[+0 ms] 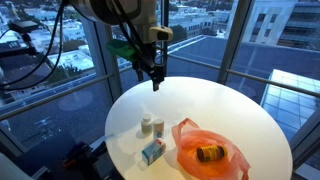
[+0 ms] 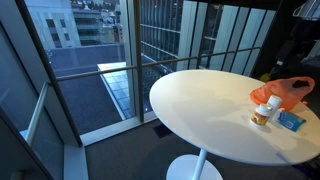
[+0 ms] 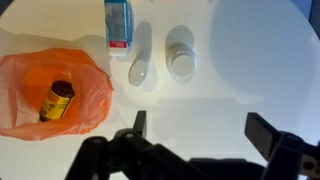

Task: Remove the yellow and brown bottle from the plastic bag and place it on the table in a lying position

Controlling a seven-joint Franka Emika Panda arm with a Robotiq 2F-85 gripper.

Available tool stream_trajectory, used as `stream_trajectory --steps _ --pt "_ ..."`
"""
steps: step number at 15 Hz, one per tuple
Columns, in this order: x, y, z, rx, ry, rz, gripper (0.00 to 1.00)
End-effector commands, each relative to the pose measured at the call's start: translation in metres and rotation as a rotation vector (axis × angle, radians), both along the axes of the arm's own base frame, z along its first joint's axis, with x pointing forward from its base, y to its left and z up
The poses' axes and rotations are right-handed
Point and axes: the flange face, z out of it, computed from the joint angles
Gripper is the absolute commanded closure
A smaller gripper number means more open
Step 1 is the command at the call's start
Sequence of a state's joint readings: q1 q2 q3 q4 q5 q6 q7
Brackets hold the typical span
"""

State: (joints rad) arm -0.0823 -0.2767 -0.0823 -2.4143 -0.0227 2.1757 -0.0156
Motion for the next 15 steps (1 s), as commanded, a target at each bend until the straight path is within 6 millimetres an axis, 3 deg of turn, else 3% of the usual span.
stream_trajectory --steps 1,4,9,12,15 --pt "0.000 0.000 0.001 0.000 0.000 0.000 0.00" --pt "0.002 -0.001 0.004 0.004 0.003 -0.003 0.00" --pt "0.023 -0.010 0.030 0.000 -0.036 -0.052 0.00" --pt "0.039 -0.021 0.038 -0.004 -0.054 -0.106 0.00" --pt "0.054 -0.041 0.035 -0.008 -0.049 -0.183 0.00"
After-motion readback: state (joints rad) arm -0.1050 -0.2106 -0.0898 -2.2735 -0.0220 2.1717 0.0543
